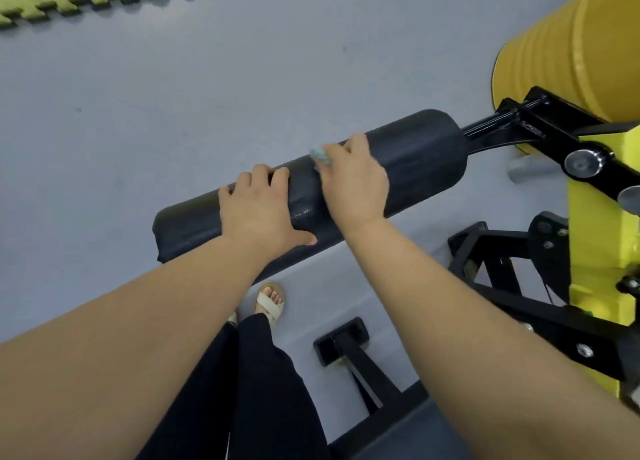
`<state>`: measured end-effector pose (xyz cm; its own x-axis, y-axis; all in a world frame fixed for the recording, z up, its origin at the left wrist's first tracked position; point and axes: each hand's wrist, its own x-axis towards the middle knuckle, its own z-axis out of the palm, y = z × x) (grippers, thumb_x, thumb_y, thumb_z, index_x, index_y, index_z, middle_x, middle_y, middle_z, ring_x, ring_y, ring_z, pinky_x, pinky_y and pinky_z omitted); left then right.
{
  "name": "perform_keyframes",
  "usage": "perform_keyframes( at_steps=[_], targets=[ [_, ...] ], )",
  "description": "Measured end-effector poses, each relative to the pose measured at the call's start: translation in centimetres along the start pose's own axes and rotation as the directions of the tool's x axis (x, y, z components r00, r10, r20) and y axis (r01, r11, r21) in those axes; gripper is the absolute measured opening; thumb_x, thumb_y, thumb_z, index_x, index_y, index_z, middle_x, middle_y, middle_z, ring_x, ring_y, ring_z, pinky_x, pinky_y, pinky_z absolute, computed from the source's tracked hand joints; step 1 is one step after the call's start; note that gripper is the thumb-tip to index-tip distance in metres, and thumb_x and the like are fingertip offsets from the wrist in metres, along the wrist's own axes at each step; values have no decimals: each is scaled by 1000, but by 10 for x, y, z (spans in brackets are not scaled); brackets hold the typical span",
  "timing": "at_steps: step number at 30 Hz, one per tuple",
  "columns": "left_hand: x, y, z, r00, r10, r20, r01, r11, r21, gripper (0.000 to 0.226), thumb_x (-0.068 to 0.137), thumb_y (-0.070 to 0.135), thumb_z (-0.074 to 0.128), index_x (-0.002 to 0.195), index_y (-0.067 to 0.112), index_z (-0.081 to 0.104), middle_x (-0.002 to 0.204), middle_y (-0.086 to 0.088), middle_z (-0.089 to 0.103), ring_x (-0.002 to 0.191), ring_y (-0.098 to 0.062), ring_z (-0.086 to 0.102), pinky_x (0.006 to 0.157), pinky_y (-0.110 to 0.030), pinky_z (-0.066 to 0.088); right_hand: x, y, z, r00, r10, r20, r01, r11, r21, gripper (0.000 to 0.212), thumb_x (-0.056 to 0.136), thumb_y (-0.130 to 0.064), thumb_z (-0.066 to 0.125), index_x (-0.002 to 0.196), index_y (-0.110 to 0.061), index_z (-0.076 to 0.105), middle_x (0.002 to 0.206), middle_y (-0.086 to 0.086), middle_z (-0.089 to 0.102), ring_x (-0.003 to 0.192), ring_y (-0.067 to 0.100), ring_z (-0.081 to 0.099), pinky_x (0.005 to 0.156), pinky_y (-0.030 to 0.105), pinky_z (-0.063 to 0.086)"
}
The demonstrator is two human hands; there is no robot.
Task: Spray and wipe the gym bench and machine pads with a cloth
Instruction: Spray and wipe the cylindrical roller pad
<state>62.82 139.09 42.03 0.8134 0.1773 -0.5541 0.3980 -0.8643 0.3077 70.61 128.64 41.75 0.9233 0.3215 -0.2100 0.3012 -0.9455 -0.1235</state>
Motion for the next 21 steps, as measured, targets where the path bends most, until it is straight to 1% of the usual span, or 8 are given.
perform_keyframes(
  at_steps=[3,6,8,10,11,15,19,21],
  targets=[
    [5,-17,-21,992,74,106,-53,981,-188,90,60,68,70,132,23,42,132,-2,42,121,-24,41,97,-39,40,-26,-14,1,980,-192,60,187,979,86,23,92,-32,54,111,-23,65,103,6,49,66,21,46,56,30,35],
    [-1,-46,-36,988,86,131,-61,980,-189,92,65,64,69,141,26,34,142,-3,36,131,-26,32,102,-41,33,-14,8,-3,941,-334,-49,336,941,45,19,81,-27,66,97,-19,71,87,9,57,52,27,53,48,24,29],
    [-11,-67,-35,995,-10,103,26,987,-156,103,62,68,68,146,27,25,149,-1,26,137,-26,21,106,-45,27,-1,17,-6,976,-212,-40,211,977,-14,21,88,-31,60,103,-18,69,97,10,56,63,32,57,53,28,32],
    [-22,-83,-27,991,-106,85,119,979,-164,113,56,72,69,147,26,19,151,-1,21,139,-27,17,107,-48,26,3,6,-3,999,-37,-13,36,997,-72,28,96,-35,48,113,-18,63,112,9,50,79,31,57,61,31,33],
    [-28,-91,-23,987,-136,85,149,973,-176,116,54,72,70,147,25,19,151,-2,20,139,-28,18,108,-48,26,-1,-9,-1,1000,-11,7,11,996,-92,30,98,-36,44,115,-17,60,116,9,48,80,30,55,63,30,33],
    [-57,-115,0,974,-212,78,226,892,-392,116,56,57,80,147,17,21,149,-5,23,137,-25,22,110,-40,26,-38,-86,17,947,-279,159,294,953,-77,30,100,-32,38,120,-18,55,117,7,43,71,22,42,61,31,33],
    [-81,-126,19,978,-196,76,203,786,-584,112,56,37,88,145,24,22,143,-1,30,130,-19,36,99,-31,35,-67,-122,27,836,-501,223,506,862,41,28,99,-31,41,120,-21,56,113,5,43,70,22,47,58,32,34],
    [-84,-122,21,980,-197,39,181,782,-597,109,55,34,89,143,26,24,141,0,31,122,-18,42,93,-31,39,-62,-105,23,786,-592,175,591,804,67,26,95,-32,49,116,-20,62,106,9,48,68,27,52,54,32,33]
  ],
)
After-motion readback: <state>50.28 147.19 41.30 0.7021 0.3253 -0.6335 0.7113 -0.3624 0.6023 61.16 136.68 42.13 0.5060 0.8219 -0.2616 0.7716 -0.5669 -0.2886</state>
